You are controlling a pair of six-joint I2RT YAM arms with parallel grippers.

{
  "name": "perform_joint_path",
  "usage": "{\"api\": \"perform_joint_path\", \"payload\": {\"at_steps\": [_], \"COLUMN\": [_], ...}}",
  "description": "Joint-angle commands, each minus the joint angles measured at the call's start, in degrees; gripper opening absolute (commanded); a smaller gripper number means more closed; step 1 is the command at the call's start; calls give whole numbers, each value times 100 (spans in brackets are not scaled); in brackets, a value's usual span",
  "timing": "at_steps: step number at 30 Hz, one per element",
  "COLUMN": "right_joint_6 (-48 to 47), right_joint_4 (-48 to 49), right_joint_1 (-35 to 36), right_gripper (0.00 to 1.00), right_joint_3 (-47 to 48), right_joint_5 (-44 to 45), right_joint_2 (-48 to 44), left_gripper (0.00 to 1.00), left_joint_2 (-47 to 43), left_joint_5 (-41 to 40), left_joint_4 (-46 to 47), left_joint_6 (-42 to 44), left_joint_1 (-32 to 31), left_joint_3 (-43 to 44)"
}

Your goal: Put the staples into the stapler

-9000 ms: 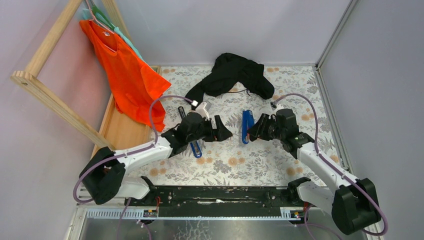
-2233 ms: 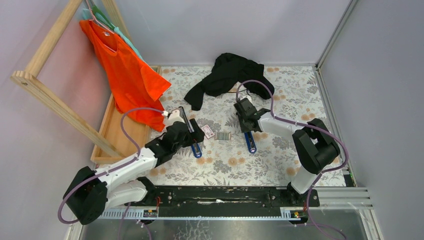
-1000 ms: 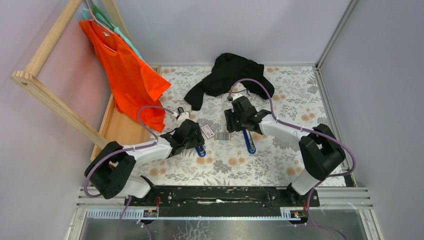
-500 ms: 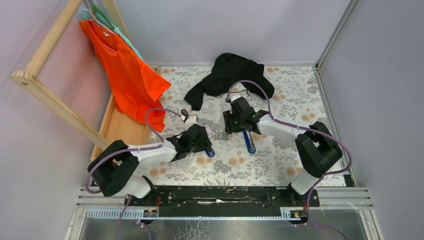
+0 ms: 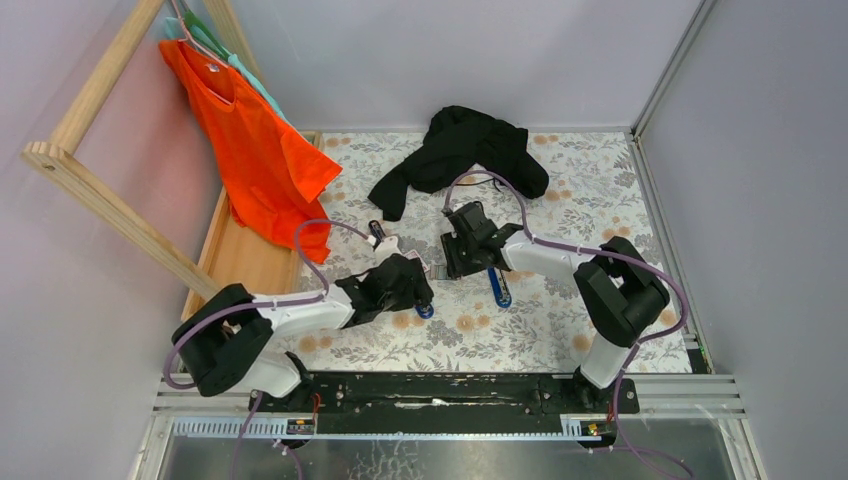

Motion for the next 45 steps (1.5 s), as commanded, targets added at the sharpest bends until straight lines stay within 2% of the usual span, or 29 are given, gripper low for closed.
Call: {"api": "perform_joint_path", "payload": {"at_steps": [1,5,11,22,30,32,37,45], "right_joint_6": [96,-54,-358,-732,-851,-864,-846,-844], "right_joint_4": [-137,-274,-438,-593,-566,-585,-552,-536], "right_joint_1": [108,105,104,77,70,78,72,77], "right_gripper": [44,44,44,42,40,37,22,18], "right_joint_3": [229,233,325,579,625,585,514,653], "right_joint_5": [218,399,1001,1887,1496,1331,962,752], "right_joint_2": [54,60,184,502,175,55,2,290], "left_gripper": [82,88,89,90,91,91,91,91], "left_joint_2": [-266,-837,-1506,-1838,-1901,-1909,-1883,-1977], "left_joint_5": [-169,-470,-671,-601,-600,-585,-516,-437], "left_joint_4": [-662,-881,-913,-828,-730,-699,-622,-594], "left_joint_6": [-37,30,170,363,437,462,519,518], "left_joint_1": [-49,-36,74,385,449,467,494,510], "left_joint_3": [-87,-108,-193,-375,-444,-464,-441,-477]}}
